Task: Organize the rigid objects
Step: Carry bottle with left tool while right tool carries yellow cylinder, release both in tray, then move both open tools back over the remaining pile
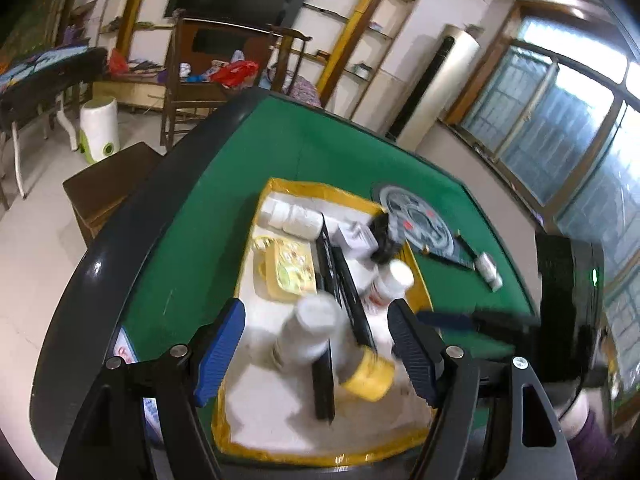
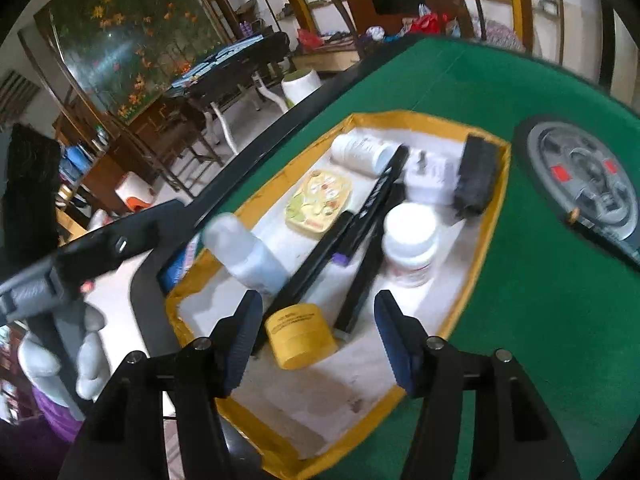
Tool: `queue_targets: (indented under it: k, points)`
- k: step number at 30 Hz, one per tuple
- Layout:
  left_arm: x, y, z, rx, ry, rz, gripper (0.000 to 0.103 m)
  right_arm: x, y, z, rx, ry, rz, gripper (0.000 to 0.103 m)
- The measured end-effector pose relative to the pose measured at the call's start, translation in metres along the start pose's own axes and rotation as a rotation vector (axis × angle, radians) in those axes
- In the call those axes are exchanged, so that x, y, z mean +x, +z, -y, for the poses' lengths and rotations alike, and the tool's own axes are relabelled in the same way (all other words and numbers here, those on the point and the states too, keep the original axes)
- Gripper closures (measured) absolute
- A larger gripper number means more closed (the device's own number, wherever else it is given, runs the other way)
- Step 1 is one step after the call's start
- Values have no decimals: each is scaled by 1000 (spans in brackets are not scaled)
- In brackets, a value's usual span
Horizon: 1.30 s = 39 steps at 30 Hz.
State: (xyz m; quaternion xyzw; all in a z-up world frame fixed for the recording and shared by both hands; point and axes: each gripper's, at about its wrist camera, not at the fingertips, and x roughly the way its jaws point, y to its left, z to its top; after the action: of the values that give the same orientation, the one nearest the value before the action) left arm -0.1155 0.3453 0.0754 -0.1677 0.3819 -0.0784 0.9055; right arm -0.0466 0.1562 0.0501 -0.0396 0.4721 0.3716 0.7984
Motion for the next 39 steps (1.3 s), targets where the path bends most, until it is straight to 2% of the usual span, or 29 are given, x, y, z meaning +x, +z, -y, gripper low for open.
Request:
queue_targets:
  k: [4, 5, 6, 8, 12, 14, 16, 17, 18, 20, 23, 25, 27, 29, 31, 32, 33, 34, 37, 39]
  points:
    - [1, -11, 13, 96, 34, -24, 26, 0, 2, -6, -68, -106, 5, 45]
    - [4, -11, 16, 113, 49, -27, 29, 3, 4, -8, -82, -134, 1, 45]
    - [7, -10, 17, 119, 62, -31, 38, 6, 7, -9, -93, -160, -6, 45]
    - [23, 0, 16, 112, 76, -64, 43, 19, 17, -6, -108, -214, -40, 45]
    - [68, 28, 4, 41, 137, -113, 43, 43, 49, 8, -84, -282, -66, 46]
    - [78, 40, 3, 21, 146, -106, 44, 44, 65, 18, -54, -268, -40, 46]
    - [70, 45, 7, 6, 81, -84, 43, 28, 73, 28, -1, -223, 5, 46]
    - [64, 46, 11, 10, 55, -63, 39, 18, 74, 31, 10, -203, 37, 46]
    - [55, 47, 15, 17, 48, -29, 31, 5, 73, 33, 16, -187, 79, 46]
    - [41, 47, 16, 11, 60, 26, 26, -14, 71, 36, 21, -201, 133, 45]
    - [22, 44, 21, 0, 46, 66, 25, -44, 60, 45, 25, -238, 210, 42]
    - [13, 41, 29, 10, 33, 81, 24, -65, 51, 58, 35, -269, 259, 36]
    - [6, 38, 37, 26, 32, 90, 15, -88, 35, 72, 61, -317, 326, 28]
    - [2, 34, 49, 30, 24, 97, 7, -114, 16, 90, 99, -419, 414, 17]
    - [2, 29, 63, 33, -2, 93, 7, -135, -6, 115, 143, -534, 500, 2]
    - [3, 26, 72, 43, -19, 83, 7, -142, -15, 129, 169, -574, 522, 1]
    - [3, 23, 81, 54, -35, 77, 7, -148, -22, 144, 205, -605, 519, 1]
    - [4, 19, 90, 65, -50, 72, 7, -153, -29, 172, 277, -606, 474, 1]
    - [9, 4, 119, 107, -92, 51, 7, -164, -53, 238, 465, -500, 400, 1]
    - [15, -4, 136, 128, -118, 32, 7, -168, -68, 267, 539, -495, 384, 1]
